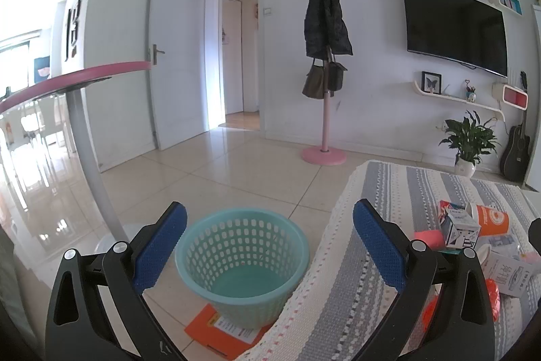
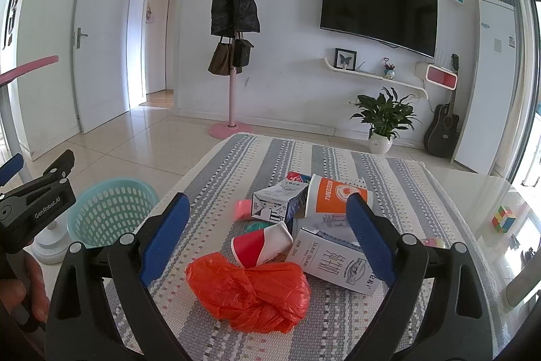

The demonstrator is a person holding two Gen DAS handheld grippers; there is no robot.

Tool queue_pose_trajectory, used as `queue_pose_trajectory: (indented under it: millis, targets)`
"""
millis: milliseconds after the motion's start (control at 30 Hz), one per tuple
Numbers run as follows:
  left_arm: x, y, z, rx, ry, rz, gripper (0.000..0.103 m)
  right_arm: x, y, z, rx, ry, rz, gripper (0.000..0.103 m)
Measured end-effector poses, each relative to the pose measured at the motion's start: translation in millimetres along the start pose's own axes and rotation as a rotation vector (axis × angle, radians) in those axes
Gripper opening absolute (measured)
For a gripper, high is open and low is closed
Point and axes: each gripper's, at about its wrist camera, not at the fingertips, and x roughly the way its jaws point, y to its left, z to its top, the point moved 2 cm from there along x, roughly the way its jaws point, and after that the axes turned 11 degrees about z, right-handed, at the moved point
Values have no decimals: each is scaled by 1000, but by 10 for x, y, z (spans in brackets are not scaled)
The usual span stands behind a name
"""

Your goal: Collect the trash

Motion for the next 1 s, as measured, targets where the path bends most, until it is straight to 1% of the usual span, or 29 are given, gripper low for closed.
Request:
queue_pose_trajectory:
  millis: [400,500,600,700,733,767,833,867,900,967,1000]
  targets:
    - [-5,2,4,-2,-2,-2,96,-17,-10,14,5,-2,7,89]
    - [-20,16,7,-6,-7,-18,96,-59,-62,31,16,-14,11,89]
    - [-69,6,9,-7,-13,-57,96,-154,-185,54,31,-43,-18,88]
    - [-132,-51,13,5,-15,-126,96,-247,-345,69,33,-51,-69,82]
    - [-147,-108,10,21,1,-175,96,-288,-419,80,33,-54,-94,80]
    - [-149,-151,15,29,11,-202,96,-324,-486,100,35,-59,-109,78]
    - [-168,-288,-7,55,50,-278,96,-393,-638,125,47,-67,-144,78]
    - [-173,-402,-31,78,87,-347,96,-433,-740,132,58,-70,-164,76]
    - [-167,-479,-61,92,117,-387,96,-458,-836,134,70,-68,-180,72]
    - [-114,-669,-165,111,223,-499,96,-472,-1033,118,91,-51,-195,69]
    - [-73,-762,-237,121,282,-550,96,-457,-1114,94,94,-36,-195,69]
